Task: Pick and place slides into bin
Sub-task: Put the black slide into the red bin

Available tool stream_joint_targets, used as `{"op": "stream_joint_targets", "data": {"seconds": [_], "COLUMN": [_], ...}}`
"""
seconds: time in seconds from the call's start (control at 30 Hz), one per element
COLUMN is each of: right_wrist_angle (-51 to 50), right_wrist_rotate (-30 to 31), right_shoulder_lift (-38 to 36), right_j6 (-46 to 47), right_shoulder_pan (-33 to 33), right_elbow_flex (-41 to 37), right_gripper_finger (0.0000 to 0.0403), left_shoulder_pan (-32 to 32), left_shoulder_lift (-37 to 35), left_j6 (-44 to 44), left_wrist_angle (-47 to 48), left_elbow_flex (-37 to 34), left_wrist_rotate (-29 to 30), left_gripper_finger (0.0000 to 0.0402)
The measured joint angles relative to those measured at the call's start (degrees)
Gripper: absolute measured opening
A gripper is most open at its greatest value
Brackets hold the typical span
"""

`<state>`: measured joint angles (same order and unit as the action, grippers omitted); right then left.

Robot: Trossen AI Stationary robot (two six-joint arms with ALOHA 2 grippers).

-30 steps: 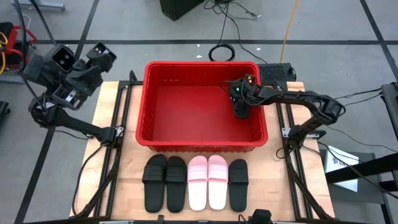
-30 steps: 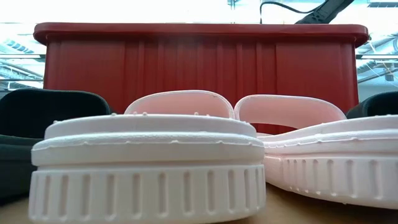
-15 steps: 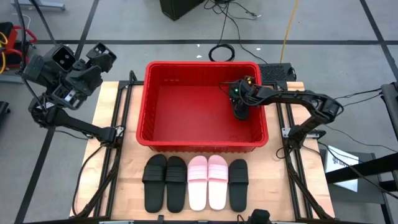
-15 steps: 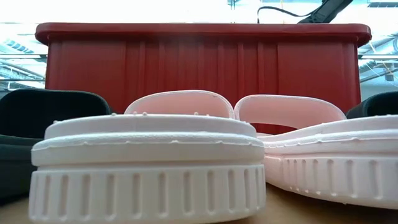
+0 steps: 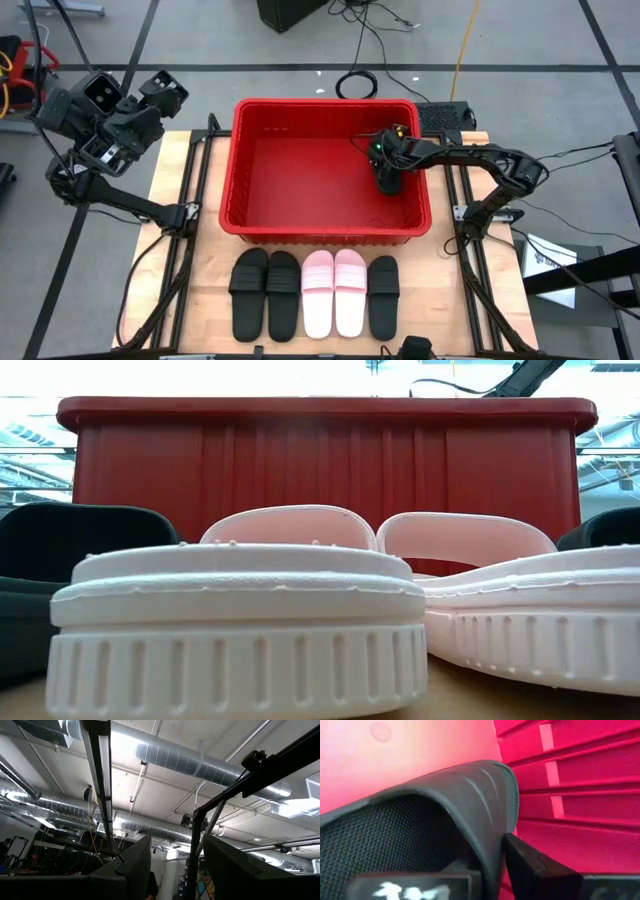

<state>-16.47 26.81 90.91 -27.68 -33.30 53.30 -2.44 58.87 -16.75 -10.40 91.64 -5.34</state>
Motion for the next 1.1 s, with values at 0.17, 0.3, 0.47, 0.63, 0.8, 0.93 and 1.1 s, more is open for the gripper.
{"op": "stream_joint_targets", "data": {"seconds": [0.17,0.3,0.47,0.63,0.8,0.93,1.1], "right_wrist_angle": [-0.29,-0.47,-2.03,-3.93,-4.34,-5.63,-7.39], "right_wrist_rotate": [1.82,3.82,4.67,4.84,6.41,6.39,7.72], "right_shoulder_lift": [0.00,-0.02,-0.02,-0.58,-1.66,-2.22,-3.31], "right_j6": [-0.11,0.37,2.13,2.42,3.85,4.11,6.41], "right_shoulder_pan": [0.04,0.04,0.87,2.45,3.77,4.46,5.77], "right_elbow_flex": [0.00,0.00,0.00,0.00,0.05,0.09,0.09], "right_gripper_finger": [0.0088,0.0120,0.0159,0.0187,0.0204,0.0212,0.0215], "left_shoulder_pan": [0.00,0.00,0.00,0.00,0.00,0.00,0.00], "left_shoulder_lift": [0.00,0.00,0.00,-0.07,-0.09,-0.07,-0.13], "left_j6": [0.02,0.01,0.02,0.01,0.02,0.02,0.02], "left_wrist_angle": [-0.19,-0.17,-0.17,-0.17,-0.17,-0.15,-0.15], "left_elbow_flex": [0.00,0.00,0.00,0.00,0.00,0.00,0.00], "left_wrist_rotate": [-0.04,-0.30,-0.67,-2.15,-2.43,-2.80,-3.69], "left_gripper_finger": [0.0186,0.0186,0.0186,0.0186,0.0186,0.0186,0.0186]}}
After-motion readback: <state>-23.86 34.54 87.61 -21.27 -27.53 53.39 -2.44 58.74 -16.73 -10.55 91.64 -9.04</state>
